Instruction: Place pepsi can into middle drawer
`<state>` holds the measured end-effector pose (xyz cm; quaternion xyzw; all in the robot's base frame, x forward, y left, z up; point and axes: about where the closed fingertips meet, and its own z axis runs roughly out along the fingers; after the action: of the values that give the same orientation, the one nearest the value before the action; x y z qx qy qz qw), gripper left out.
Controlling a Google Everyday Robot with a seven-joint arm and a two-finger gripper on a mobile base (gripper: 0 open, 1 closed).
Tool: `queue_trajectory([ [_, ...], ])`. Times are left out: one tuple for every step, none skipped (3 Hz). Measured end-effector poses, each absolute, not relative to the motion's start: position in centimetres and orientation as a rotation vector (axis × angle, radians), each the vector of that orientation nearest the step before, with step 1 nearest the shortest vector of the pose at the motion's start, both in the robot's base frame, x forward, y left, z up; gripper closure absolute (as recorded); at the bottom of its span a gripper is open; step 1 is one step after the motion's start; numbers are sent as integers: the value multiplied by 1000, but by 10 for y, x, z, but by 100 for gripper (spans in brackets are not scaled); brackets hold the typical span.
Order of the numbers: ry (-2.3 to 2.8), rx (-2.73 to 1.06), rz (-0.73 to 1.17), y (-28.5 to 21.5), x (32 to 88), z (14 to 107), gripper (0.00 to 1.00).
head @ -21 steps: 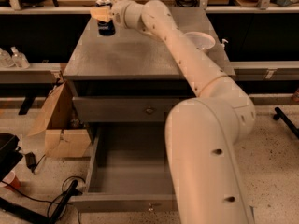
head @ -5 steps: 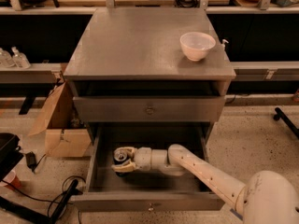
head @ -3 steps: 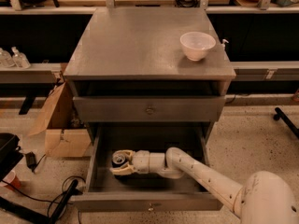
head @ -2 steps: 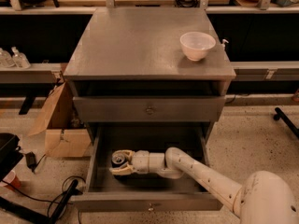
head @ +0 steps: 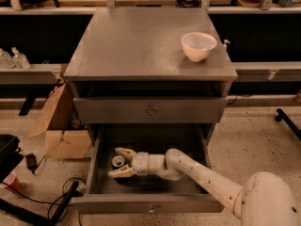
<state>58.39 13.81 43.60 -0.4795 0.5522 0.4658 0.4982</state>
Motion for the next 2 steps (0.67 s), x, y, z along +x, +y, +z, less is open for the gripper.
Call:
queue_trajectory([
  [1335, -1161, 1129, 139, 583, 436, 0],
  [1335, -1161, 1129, 139, 583, 436, 0],
])
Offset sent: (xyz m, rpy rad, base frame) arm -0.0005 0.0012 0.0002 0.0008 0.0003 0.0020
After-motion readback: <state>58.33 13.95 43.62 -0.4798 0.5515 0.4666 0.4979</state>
